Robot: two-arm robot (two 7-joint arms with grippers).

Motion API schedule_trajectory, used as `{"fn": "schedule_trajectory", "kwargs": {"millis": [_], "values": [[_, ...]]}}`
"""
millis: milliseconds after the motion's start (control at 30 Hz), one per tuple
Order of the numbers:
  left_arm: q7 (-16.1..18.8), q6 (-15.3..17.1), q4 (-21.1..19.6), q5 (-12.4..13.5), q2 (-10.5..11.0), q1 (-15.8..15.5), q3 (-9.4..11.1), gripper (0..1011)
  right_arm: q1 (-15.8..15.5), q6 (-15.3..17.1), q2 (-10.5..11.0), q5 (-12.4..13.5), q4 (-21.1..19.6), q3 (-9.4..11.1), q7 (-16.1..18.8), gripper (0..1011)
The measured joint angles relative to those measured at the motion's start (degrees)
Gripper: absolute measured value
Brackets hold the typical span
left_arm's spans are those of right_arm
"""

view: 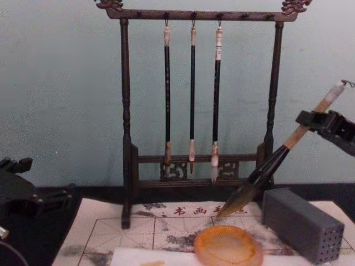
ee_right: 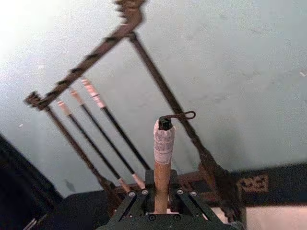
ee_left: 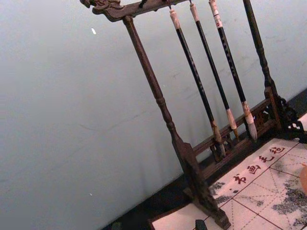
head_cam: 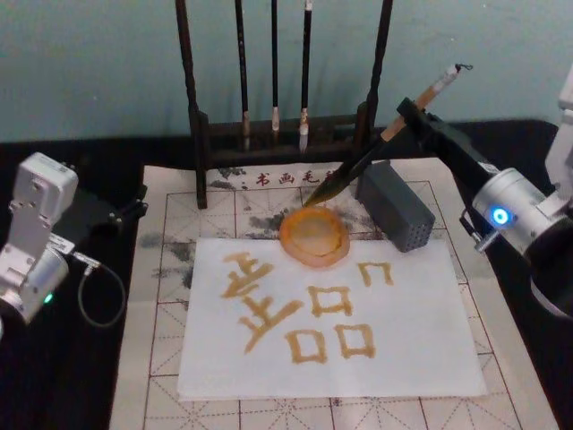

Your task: Pick up the brush from the inkstone, write on the paper, then place the brush back to its original position.

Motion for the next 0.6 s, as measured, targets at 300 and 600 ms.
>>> {"fn": "schedule_trajectory", "kwargs": {"millis": [300, 600], "values": [[0.00, 0.00, 0.00, 0.00, 0.00, 0.00, 0.00, 1001, -2.14, -6.42, 1.93, -4.97, -0.65, -0.77, 6.63, 181], [0.00, 0.00, 0.00, 0.00, 0.00, 0.00, 0.00, 1001, -5.40, -14.08, 3.32, -10.41, -1.81, -0.55, 11.52, 181]]}}
